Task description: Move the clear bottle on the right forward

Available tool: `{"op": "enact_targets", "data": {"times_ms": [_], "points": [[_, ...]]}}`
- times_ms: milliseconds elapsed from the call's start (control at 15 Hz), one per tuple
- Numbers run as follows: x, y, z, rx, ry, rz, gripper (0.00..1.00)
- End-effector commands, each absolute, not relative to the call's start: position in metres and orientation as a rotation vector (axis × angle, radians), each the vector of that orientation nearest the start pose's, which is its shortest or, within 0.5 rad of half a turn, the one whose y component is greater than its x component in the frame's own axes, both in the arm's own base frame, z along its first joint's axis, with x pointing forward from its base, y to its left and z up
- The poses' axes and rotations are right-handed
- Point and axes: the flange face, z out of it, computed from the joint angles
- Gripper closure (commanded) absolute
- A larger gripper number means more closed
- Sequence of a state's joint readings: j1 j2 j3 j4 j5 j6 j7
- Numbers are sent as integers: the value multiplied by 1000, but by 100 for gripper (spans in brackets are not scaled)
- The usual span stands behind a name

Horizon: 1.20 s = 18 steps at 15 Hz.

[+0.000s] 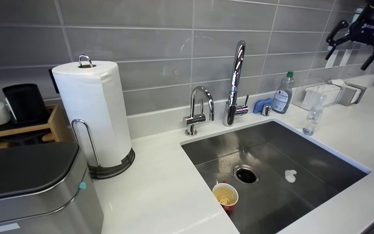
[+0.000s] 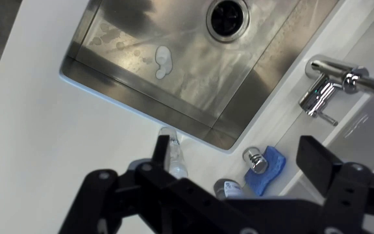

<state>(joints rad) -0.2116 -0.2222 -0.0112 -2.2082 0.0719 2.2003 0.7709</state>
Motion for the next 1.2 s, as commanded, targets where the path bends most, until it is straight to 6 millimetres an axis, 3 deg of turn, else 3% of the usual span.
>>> {"op": "enact_targets", "data": {"times_ms": [0,333,600,667,1133], "points": [[519,-143,481,-2471,1721,-323,0],[528,-192,467,-2489,1838,-333,0],[532,-214,454,-2555,1839,-372,0],[525,-207,460,-2539,1827,-349,0],[526,-207,459,-2544,1824,-349,0]]}}
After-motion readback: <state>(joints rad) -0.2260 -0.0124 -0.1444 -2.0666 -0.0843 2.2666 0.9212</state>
